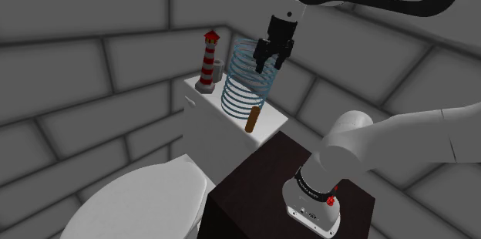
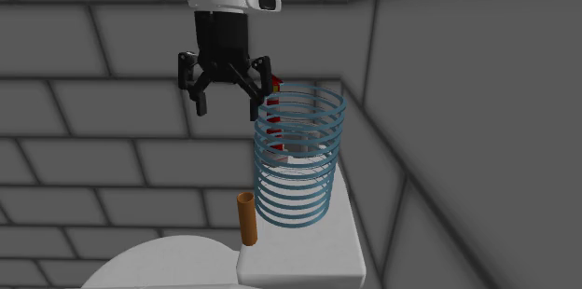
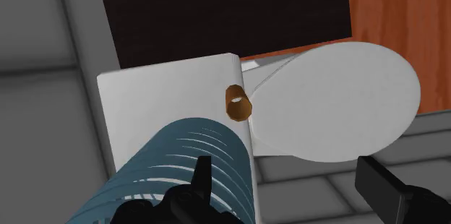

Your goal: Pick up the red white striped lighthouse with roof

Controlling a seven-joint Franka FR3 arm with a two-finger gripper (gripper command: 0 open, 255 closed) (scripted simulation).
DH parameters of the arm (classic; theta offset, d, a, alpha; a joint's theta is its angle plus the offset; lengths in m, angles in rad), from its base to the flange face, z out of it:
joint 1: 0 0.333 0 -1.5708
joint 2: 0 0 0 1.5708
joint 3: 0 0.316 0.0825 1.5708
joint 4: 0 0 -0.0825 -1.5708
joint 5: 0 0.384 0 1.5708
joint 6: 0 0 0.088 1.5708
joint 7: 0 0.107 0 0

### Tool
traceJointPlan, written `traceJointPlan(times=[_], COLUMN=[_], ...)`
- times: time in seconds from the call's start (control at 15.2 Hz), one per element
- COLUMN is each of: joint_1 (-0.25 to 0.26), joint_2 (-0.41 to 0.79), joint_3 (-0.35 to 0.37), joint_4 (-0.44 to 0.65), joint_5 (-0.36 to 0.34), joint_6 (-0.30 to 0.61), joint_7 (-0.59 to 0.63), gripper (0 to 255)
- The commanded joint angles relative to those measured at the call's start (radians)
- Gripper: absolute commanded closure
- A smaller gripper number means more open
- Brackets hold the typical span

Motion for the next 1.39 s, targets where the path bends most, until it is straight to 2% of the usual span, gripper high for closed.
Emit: traceJointPlan(times=[0.0,0.66,1.32], joint_1=[0.0,-0.018,-0.058], joint_2=[0.0,0.425,0.833], joint_3=[0.0,-0.051,-0.121], joint_4=[0.0,0.336,0.771], joint_5=[0.0,0.138,0.314], joint_6=[0.0,0.07,0.015], joint_7=[0.0,0.109,0.187], gripper=[0,0,0])
